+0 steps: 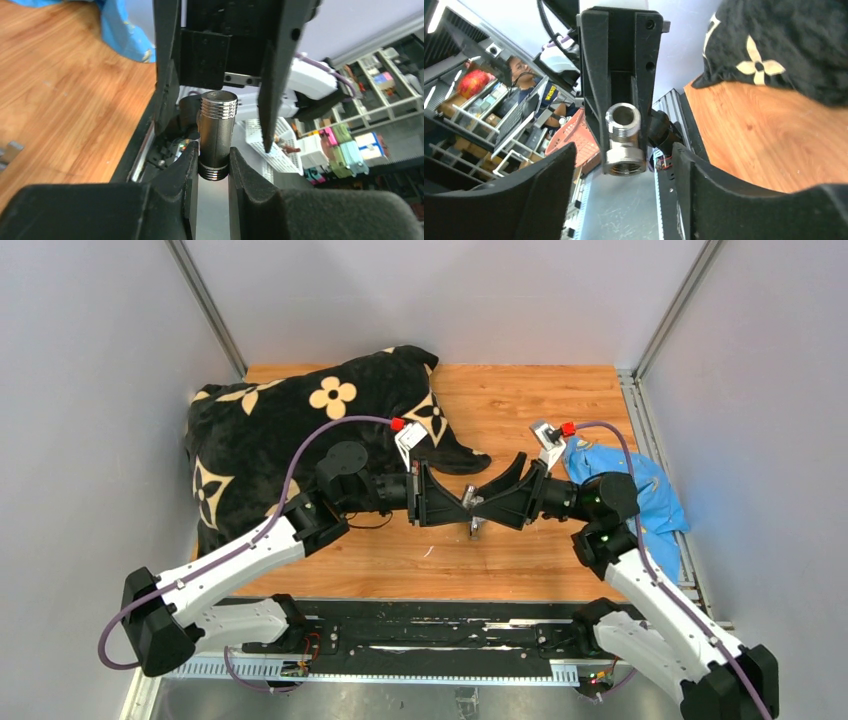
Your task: Install the water faucets
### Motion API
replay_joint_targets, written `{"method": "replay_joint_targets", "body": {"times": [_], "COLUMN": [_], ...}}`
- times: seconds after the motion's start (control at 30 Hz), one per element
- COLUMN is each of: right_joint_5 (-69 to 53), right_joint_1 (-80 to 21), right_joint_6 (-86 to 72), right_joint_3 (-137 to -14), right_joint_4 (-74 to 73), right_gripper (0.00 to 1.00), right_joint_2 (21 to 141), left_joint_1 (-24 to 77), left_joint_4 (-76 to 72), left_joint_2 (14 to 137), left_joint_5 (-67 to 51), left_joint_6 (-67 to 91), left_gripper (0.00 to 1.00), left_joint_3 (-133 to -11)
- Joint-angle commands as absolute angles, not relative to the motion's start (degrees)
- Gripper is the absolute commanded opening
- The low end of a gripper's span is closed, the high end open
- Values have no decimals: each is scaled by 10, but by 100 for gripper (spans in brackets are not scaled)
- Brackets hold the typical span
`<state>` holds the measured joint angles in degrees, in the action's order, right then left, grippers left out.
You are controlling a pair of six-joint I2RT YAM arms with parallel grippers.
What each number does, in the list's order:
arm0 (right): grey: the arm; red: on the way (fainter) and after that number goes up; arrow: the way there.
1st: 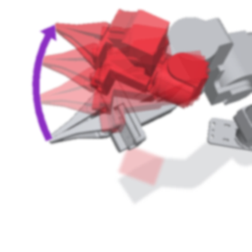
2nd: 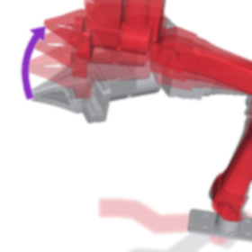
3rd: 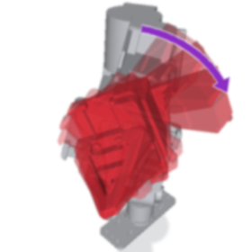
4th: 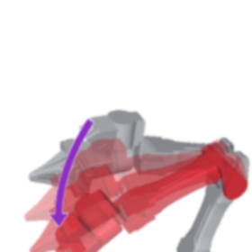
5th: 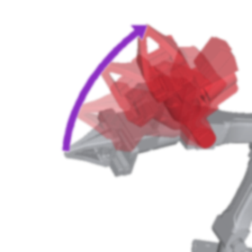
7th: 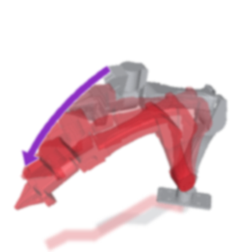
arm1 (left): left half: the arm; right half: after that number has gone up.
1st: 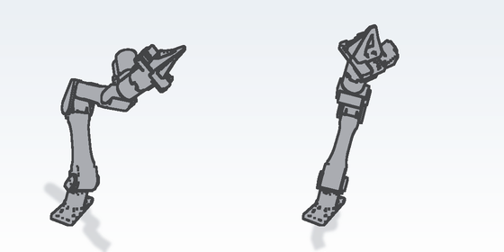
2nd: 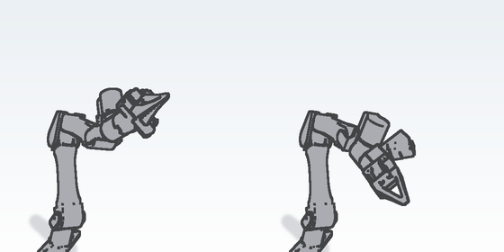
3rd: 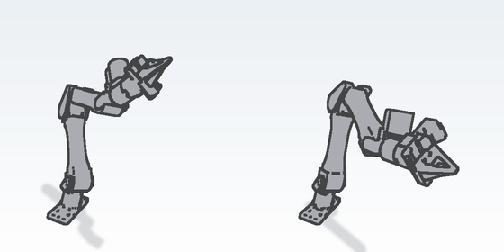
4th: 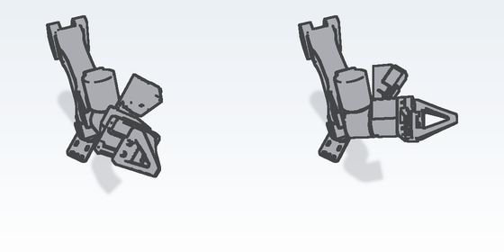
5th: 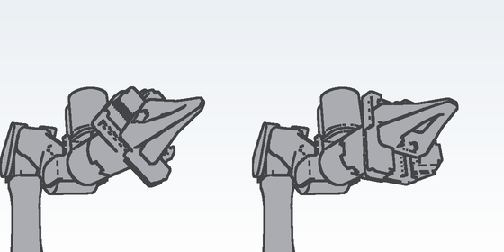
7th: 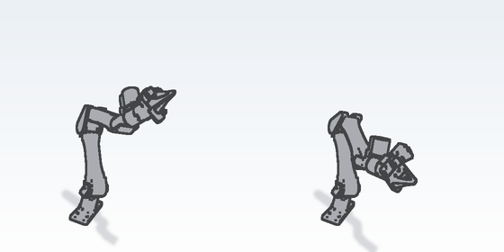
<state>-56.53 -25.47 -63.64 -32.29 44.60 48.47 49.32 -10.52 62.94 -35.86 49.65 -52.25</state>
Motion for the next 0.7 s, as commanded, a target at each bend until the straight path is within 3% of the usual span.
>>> {"method": "replay_joint_targets", "body": {"times": [0.0,0.1,0.3,0.43,0.67], "right_joint_5": [-508,-423,-146,10,43], "right_joint_1": [-262,-260,-258,-258,-257], "right_joint_6": [-442,-328,-242,-269,-287], "right_joint_3": [-399,-461,-530,-523,-489], "right_joint_4": [111,-96,-346,-428,-445], "right_gripper": [76,83,83,83,83], "right_joint_2": [443,424,425,428,400], "left_joint_1": [495,493,492,497,517], "left_joint_4": [34,169,308,309,264], "left_joint_2": [611,603,645,710,849], "left_joint_5": [-277,-194,-68,23,137], "left_joint_6": [411,347,270,249,243], "left_gripper": [0,0,0,0,0], "left_joint_3": [-561,-591,-619,-617,-631]}}
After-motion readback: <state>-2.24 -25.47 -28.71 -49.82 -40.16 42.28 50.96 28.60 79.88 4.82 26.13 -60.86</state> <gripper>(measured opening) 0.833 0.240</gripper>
